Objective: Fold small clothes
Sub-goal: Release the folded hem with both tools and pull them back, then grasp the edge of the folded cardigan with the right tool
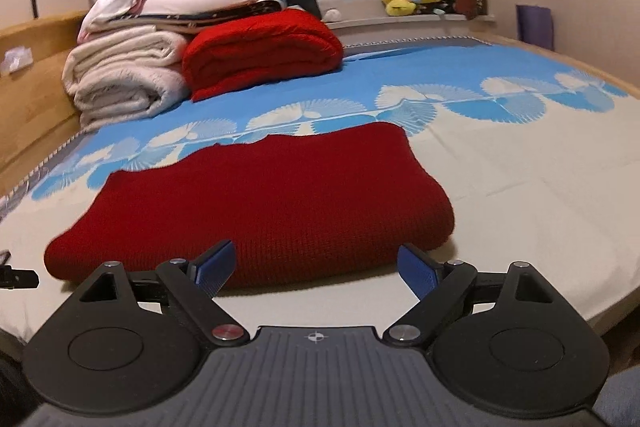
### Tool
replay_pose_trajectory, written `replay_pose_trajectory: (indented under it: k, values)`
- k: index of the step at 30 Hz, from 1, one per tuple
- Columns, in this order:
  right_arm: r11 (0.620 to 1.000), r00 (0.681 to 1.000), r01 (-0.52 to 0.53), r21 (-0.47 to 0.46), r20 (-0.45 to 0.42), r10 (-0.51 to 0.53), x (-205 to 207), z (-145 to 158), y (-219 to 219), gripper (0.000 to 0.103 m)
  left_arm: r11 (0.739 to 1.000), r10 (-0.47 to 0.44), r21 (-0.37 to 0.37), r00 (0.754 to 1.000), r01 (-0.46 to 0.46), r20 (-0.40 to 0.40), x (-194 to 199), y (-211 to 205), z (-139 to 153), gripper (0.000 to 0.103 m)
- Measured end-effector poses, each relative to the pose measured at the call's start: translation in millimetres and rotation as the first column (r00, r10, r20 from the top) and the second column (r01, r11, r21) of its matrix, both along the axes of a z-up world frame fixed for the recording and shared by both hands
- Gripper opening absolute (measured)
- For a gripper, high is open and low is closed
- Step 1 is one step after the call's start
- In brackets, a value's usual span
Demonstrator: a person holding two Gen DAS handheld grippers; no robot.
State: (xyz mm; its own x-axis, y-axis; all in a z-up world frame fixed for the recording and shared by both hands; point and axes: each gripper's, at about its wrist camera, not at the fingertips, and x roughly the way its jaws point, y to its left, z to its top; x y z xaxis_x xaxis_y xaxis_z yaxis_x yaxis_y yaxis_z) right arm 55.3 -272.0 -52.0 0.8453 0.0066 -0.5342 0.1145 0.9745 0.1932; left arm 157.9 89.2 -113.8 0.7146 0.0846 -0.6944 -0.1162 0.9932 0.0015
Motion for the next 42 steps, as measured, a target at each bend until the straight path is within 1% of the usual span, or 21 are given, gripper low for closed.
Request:
replay_pose_trajectory:
  k: [2, 3, 6, 7, 9, 11, 14, 18, 20, 23, 26, 28, 30, 31, 33, 35, 38, 39, 40, 41, 42]
  values:
    - [1.0, 1.0, -0.007, 0.008, -0.008, 0.007, 1.0, 4.2, -0.2, 0.089, 1.0, -0.001, 0.017, 1.0, 0.001, 0.007, 3.3, 0.3, -5.0, 0.102]
    - [1.0, 1.0, -0.019, 0.006, -0.001, 0.019, 1.5, 6.3, 0.5, 0.09, 1.0, 0.007, 0.021, 1.0, -0.007, -0.012, 6.8, 0.2, -9.2, 0.102]
    - [0.999, 0.999, -0.034, 0.005, -0.001, 0.034, 5.5, -0.5, -0.9, 0.091, 0.999, 0.01, -0.049, 0.999, -0.012, -0.048, 19.2, 3.1, -13.7, 0.102]
    - [1.0, 0.999, -0.013, 0.018, -0.036, 0.014, 10.8, -6.2, -2.3, 0.091, 0.999, 0.004, -0.047, 0.999, -0.006, -0.048, 22.2, 1.6, -14.6, 0.102]
    - [0.997, 0.995, 0.003, 0.083, -0.104, 0.006, 23.1, -13.6, -6.9, 0.091, 1.0, -0.012, -0.011, 0.999, 0.012, -0.051, 27.0, -4.0, -16.9, 0.102]
    - [0.99, 0.994, 0.018, 0.139, -0.111, -0.002, 30.3, -15.8, -11.4, 0.091, 1.0, -0.026, 0.003, 0.998, 0.027, -0.062, 31.2, -7.4, -20.2, 0.102]
    - [0.986, 0.992, 0.039, 0.162, -0.126, -0.019, 35.6, -17.8, -14.6, 0.091, 0.999, -0.033, -0.025, 0.996, 0.031, -0.08, 37.2, -6.5, -20.4, 0.102]
    - [0.959, 0.983, 0.114, 0.259, -0.17, -0.071, 43.5, -25.6, -28.6, 0.091, 0.999, -0.03, -0.042, 0.997, 0.026, -0.075, 55.9, -0.7, -11.4, 0.102]
    - [0.908, 0.972, 0.176, 0.38, -0.211, -0.101, 47.8, -34.3, -45.4, 0.091, 0.999, -0.021, -0.037, 0.997, 0.018, -0.068, 68.8, 3.2, -8.7, 0.102]
    - [0.774, 0.951, 0.288, 0.564, -0.266, -0.16, 50.5, -49.9, -74.2, 0.091, 0.999, -0.028, -0.024, 0.998, 0.027, -0.057, 83.3, 6.7, -10.4, 0.102]
    - [0.659, 0.936, 0.352, 0.665, -0.276, -0.221, 57.8, -59.3, -93.5, 0.091, 0.999, -0.026, -0.024, 0.997, 0.025, -0.078, 92.3, 13.2, -21.4, 0.102]
    - [0.607, 0.922, 0.387, 0.694, -0.285, -0.262, 62.9, -65.6, -101.3, 0.091, 0.999, -0.005, -0.054, 0.993, -0.002, -0.121, 99.9, 20.6, -30.0, 0.102]
    - [0.555, 0.89, 0.453, 0.698, -0.318, -0.326, 66.9, -74.6, -107.1, 0.091, 0.995, 0.007, -0.102, 0.989, -0.023, -0.148, 105.2, 27.8, -34.0, 0.102]
    - [0.525, 0.873, 0.483, 0.701, -0.34, -0.35, 69.6, -80.1, -109.4, 0.091, 0.994, 0.015, -0.108, 0.988, -0.032, -0.151, 106.6, 30.4, -34.9, 0.103]
    - [0.476, 0.855, 0.509, 0.717, -0.36, -0.372, 74.4, -89.8, -111.5, 0.091, 0.995, 0.031, -0.089, 0.988, -0.045, -0.152, 108.2, 33.4, -36.1, 0.103]
    - [0.451, 0.859, 0.496, 0.742, -0.342, -0.382, 82.3, -98.1, -112.4, 0.091, 0.994, 0.043, -0.093, 0.988, -0.057, -0.151, 108.4, 35.6, -36.3, 0.102]
    - [0.408, 0.864, 0.467, 0.785, -0.304, -0.402, 91.0, -106.3, -114.8, 0.091, 0.988, 0.066, -0.129, 0.985, -0.087, -0.161, 109.4, 42.5, -36.9, 0.102]
    - [0.404, 0.865, 0.458, 0.792, -0.291, -0.409, 93.6, -108.2, -115.4, 0.086, 0.985, 0.073, -0.142, 0.983, -0.097, -0.168, 110.0, 45.3, -37.2, 0.102]
    - [0.41, 0.865, 0.454, 0.791, -0.281, -0.416, 96.0, -108.8, -115.0, 0.076, 0.981, 0.078, -0.159, 0.981, -0.107, -0.178, 111.5, 48.7, -38.1, 0.102]
    - [0.427, 0.859, 0.467, 0.774, -0.283, -0.426, 97.6, -108.9, -113.5, 0.034, 0.978, 0.085, -0.172, 0.979, -0.118, -0.187, 112.0, 52.0, -39.0, 0.102]
    - [0.455, 0.856, 0.484, 0.747, -0.297, -0.423, 99.5, -110.0, -112.3, 0.025, 0.975, 0.096, -0.179, 0.977, -0.131, -0.192, 111.4, 54.5, -39.2, 0.102]
